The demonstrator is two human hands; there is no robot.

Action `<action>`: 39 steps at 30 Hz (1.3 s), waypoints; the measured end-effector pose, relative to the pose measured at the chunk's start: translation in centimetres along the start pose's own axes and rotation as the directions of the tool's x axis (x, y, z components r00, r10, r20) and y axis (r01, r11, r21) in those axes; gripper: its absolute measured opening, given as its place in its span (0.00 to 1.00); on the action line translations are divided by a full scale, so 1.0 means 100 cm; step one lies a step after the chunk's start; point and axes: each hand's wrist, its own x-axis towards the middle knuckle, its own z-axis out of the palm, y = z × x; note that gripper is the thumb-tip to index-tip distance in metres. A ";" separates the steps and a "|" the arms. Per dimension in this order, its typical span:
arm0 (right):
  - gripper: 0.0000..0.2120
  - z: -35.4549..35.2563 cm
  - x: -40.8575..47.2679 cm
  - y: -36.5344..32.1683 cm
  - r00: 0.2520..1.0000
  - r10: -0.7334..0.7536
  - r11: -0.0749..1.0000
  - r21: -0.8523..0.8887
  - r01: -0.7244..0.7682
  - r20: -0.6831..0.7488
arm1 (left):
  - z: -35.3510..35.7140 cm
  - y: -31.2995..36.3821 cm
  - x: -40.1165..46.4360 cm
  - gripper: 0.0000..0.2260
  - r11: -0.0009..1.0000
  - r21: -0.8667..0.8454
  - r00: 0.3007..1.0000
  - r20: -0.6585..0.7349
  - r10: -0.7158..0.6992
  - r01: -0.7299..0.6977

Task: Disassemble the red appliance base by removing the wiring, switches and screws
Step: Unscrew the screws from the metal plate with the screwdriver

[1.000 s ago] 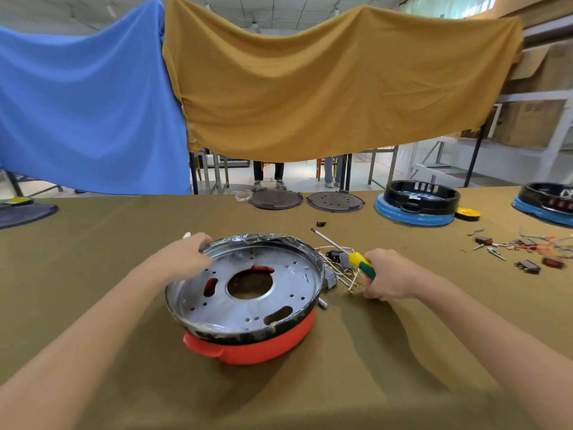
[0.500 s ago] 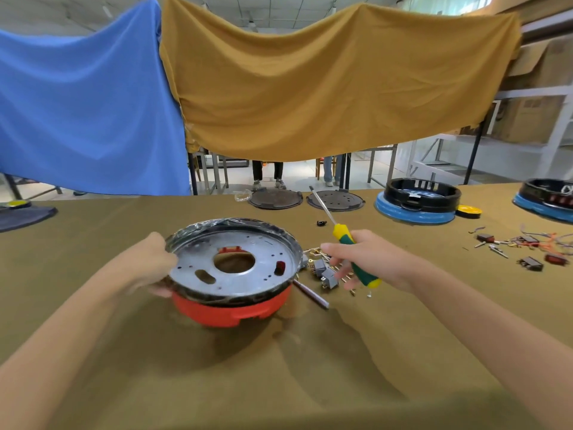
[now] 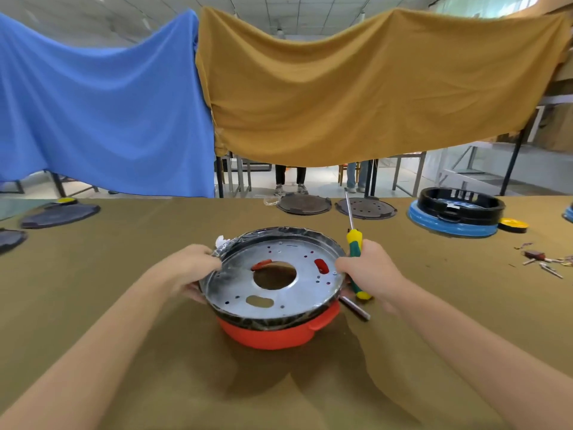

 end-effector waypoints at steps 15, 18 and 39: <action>0.12 -0.007 0.012 -0.010 0.977 -0.188 0.900 -0.381 0.212 0.100 | 0.001 -0.006 0.018 0.05 0.987 -0.095 0.964 0.222 0.145 -0.127; 0.12 -0.005 0.020 -0.032 0.927 -0.215 0.811 -0.472 0.345 0.309 | 0.004 -0.005 0.030 0.10 0.963 -0.223 0.941 0.268 0.207 -0.149; 0.13 -0.012 0.054 -0.061 0.773 -0.624 0.775 -0.215 0.594 -0.113 | 0.024 -0.035 0.063 0.23 0.688 -0.703 0.835 0.259 0.486 -0.183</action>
